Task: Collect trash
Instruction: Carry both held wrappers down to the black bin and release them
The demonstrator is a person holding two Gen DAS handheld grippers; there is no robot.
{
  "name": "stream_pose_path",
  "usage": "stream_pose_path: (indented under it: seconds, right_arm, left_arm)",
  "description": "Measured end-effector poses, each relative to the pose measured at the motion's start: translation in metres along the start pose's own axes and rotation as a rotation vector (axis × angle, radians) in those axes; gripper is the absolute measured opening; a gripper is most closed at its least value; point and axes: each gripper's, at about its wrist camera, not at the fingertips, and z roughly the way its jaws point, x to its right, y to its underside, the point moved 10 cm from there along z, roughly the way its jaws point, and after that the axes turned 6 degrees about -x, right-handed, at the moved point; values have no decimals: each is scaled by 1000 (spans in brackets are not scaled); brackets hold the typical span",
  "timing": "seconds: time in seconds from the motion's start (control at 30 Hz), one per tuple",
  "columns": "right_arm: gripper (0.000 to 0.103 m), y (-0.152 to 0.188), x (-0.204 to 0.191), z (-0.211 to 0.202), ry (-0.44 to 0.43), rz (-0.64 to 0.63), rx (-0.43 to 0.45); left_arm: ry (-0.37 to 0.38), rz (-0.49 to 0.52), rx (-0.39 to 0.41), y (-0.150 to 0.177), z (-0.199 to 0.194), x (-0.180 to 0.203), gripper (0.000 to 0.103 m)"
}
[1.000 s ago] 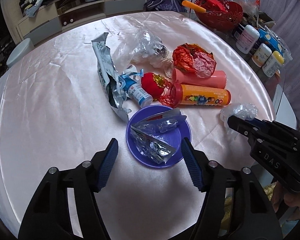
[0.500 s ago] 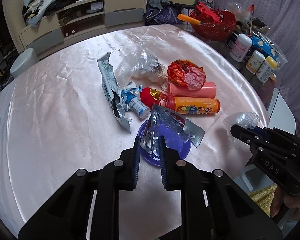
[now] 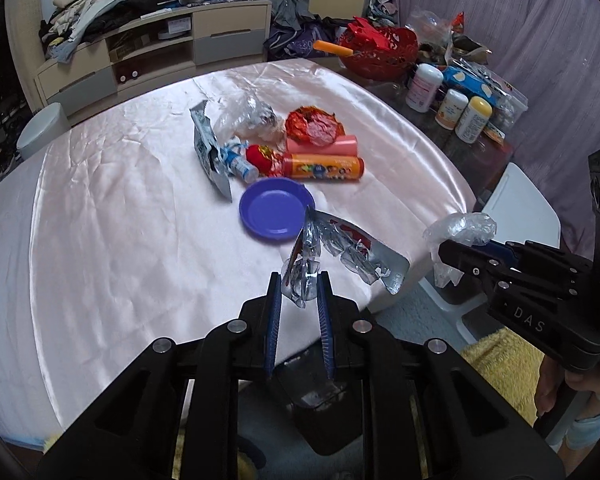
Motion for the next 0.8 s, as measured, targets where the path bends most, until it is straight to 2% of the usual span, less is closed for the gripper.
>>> stream_pose_path:
  seconds: [0.27,0.4,0.6,0.8]
  right_arm:
    - [25,70,-4,19,-64,26,-138]
    - [25,100,0,40,-63,54,-226]
    - [27,124,3,60,-81,91,-294]
    - [28,132,-5,71,-106,87,-334]
  left_arm:
    - [52,-12,-136,72,28,16,17]
    - [64,-21,-214,103,54,20,17]
    - [54,-20,-312,137,91,21,17]
    - [61,-12,-342,146,102,25,20]
